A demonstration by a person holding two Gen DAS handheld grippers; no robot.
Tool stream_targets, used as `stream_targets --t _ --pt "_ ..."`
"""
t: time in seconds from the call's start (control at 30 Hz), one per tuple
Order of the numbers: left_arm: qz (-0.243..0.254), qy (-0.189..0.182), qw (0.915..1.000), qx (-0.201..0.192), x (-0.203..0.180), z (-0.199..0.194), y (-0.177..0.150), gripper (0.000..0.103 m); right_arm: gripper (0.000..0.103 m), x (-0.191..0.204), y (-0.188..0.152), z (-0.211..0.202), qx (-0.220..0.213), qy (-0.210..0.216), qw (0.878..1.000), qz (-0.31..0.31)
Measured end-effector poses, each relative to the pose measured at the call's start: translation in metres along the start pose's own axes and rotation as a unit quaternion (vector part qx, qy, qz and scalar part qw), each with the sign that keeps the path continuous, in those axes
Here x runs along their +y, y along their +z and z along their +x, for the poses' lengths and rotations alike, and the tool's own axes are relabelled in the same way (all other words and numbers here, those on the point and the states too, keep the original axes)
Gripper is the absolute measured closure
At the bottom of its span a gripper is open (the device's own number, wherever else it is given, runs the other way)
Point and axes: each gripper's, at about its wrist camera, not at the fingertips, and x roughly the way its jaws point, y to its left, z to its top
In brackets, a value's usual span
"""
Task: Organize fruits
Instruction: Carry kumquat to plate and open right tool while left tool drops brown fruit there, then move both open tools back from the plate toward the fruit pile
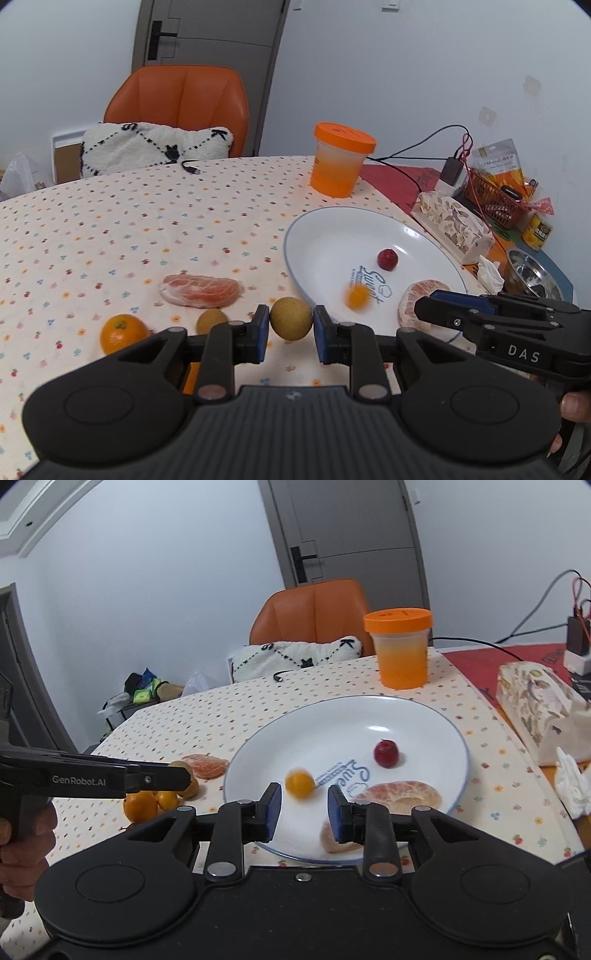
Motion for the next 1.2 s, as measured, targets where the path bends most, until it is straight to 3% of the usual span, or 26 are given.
stream_targets --t 0.6,0.77,1.07,1.2 --pt "0.045 -0.024 0.9987 -0.007 -0.051 0.024 0.019 0.078 0.074 -0.035 -0.008 -0.024 -0.015 -0.017 0.999 0.037" --pt "0.061 -0.003 0.9980 -0.018 -0.056 0.018 0.017 0.046 0.073 -0.036 -0.012 -0.023 -0.012 -0.015 0.999 0.042" --pt "0.045 0.030 0.9981 -0.029 -0.039 0.005 0.012 0.023 0.061 -0.030 -0.013 -0.022 -0.015 -0.010 0.999 0.041" --pt "0.037 0.046 0.9975 -0.039 -0.027 -0.004 0.009 0.016 0.047 -0.026 -0.012 -0.022 -0.017 -0.005 0.999 0.041"
